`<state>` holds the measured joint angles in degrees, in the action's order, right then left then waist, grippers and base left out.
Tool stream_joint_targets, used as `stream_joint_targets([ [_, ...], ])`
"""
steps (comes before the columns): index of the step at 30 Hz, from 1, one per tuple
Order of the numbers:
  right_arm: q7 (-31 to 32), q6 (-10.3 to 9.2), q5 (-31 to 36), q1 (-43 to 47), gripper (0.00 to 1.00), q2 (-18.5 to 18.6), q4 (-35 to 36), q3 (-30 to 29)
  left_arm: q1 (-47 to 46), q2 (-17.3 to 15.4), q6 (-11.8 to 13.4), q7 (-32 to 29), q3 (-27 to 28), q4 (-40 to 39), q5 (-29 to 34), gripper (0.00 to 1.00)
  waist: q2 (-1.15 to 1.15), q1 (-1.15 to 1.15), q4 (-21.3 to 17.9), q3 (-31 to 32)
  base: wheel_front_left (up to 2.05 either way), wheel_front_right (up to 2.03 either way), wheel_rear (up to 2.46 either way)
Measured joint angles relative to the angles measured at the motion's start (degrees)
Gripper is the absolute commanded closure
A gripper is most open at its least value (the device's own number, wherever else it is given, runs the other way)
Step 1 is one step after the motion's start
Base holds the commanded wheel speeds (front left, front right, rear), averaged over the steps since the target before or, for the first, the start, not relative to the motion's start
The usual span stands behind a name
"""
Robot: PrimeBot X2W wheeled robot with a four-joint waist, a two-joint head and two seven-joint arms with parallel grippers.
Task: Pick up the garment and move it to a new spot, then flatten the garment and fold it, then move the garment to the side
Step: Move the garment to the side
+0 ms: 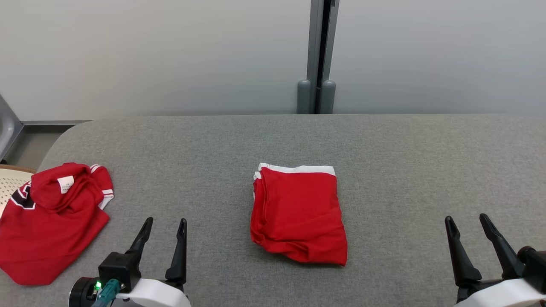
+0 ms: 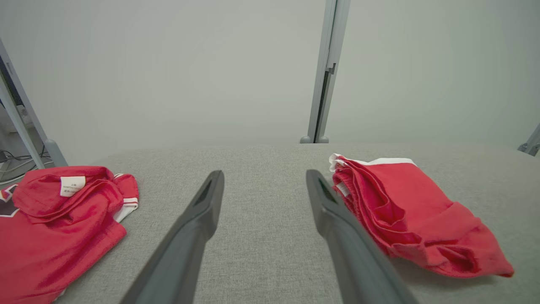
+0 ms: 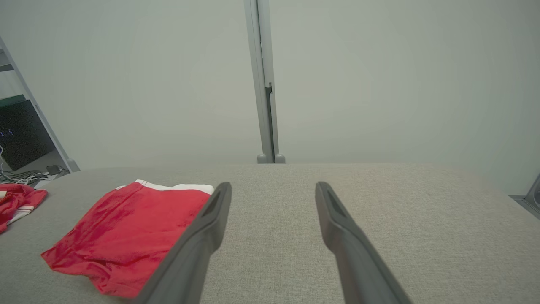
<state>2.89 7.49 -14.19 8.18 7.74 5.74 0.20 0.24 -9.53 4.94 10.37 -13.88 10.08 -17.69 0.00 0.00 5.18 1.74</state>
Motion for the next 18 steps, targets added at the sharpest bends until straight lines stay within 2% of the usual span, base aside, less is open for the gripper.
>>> stream_joint_targets([
  [10, 1.4, 0.00, -0.5, -0.3, 0.00, -0.3, -3.1, -1.0, -4.4, 1.0, -1.1, 0.7, -2.3, 0.2, 0.5, 0.00, 0.00, 0.00, 3.5, -1.5, 0.00, 0.00, 0.00],
  [15, 1.9, 0.00, -1.0, -4.9, 0.00, -0.1, -6.8, 1.8, -8.8, 2.2, -2.0, 2.2, -3.2, 0.7, 0.5, 0.00, 0.00, 0.00, 6.4, -5.2, 0.00, 0.00, 0.00],
  [18, 1.9, 0.00, -2.6, -9.5, 0.00, 0.4, -11.7, 4.3, -12.5, 3.4, -2.9, 3.4, -3.7, 1.6, 0.5, 0.00, 0.00, 0.00, 9.0, -9.0, 0.00, 0.00, 0.00],
])
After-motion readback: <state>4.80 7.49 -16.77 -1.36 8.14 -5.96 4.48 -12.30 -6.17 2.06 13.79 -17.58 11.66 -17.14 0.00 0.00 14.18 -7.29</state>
